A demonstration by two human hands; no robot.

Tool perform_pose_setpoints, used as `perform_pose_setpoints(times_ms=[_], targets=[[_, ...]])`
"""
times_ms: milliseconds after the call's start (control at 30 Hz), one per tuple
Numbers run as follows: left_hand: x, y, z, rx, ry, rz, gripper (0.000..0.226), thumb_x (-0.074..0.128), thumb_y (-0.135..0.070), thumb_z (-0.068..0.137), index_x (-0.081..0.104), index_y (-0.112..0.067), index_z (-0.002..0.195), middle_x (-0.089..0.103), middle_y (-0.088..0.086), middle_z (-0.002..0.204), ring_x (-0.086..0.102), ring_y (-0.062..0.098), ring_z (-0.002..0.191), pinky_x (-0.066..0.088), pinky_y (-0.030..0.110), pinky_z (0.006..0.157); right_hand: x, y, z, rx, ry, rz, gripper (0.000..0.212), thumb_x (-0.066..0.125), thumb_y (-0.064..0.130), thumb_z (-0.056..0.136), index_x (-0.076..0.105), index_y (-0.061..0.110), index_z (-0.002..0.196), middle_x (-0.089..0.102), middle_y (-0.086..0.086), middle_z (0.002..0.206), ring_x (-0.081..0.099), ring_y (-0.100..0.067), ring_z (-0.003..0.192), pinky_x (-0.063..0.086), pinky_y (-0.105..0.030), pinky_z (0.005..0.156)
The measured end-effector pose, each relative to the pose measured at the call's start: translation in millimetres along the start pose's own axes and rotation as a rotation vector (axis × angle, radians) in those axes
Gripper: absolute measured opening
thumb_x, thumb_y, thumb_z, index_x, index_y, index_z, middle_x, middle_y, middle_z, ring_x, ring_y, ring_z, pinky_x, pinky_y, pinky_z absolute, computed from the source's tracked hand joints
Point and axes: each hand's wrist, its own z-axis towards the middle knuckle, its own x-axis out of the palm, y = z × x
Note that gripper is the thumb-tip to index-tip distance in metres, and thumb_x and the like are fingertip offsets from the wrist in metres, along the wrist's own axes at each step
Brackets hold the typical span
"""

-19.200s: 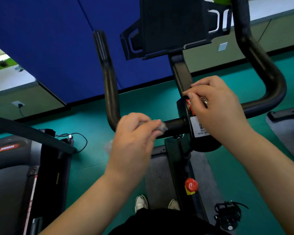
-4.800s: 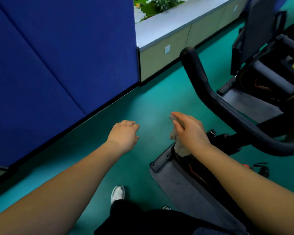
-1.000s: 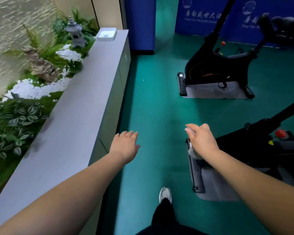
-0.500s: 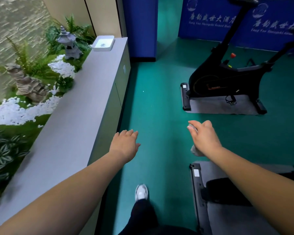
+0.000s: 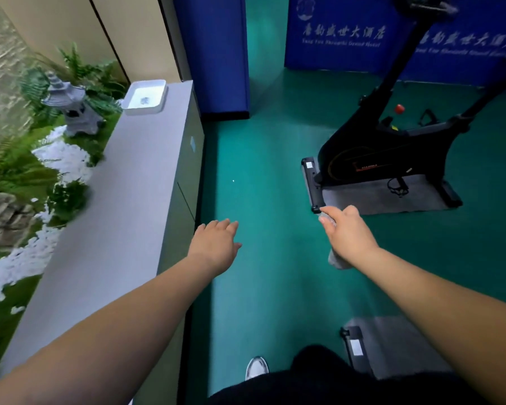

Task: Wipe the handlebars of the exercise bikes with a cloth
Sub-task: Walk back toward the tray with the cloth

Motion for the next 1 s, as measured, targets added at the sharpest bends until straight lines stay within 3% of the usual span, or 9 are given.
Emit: perform_pose_setpoints(times_ms=[500, 1000], targets=[[-46.9, 25.6, 272.3, -0.067, 0.071, -0.020, 0.058, 0.033, -0.047, 0.099, 0.022, -0.022, 0.150, 0.023, 0.001, 0.157, 0.023, 0.023, 0.143, 0.020, 0.042, 0.116, -7.7, 9.7, 295.8, -0.083, 0.053, 0.002, 0.038, 0.044, 0.036, 0.098, 0.052, 0.026, 0.134, 0.043, -0.013, 0.116, 0.053, -0.032, 0.102, 0.042, -0.034, 0.088], [-73.7, 75.8, 472.6, -0.166, 0.100, -0.060, 0.058, 0.036, -0.047, 0.098, 0.026, -0.021, 0.149, 0.028, 0.002, 0.155, 0.028, 0.024, 0.141, 0.025, 0.043, 0.113, 19.6, 47.5, 538.6, -0.171, 0.204, -0.017, 0.046, 0.040, 0.037, 0.098, 0.043, 0.022, 0.141, 0.044, -0.022, 0.123, 0.052, -0.038, 0.109, 0.041, -0.037, 0.099]])
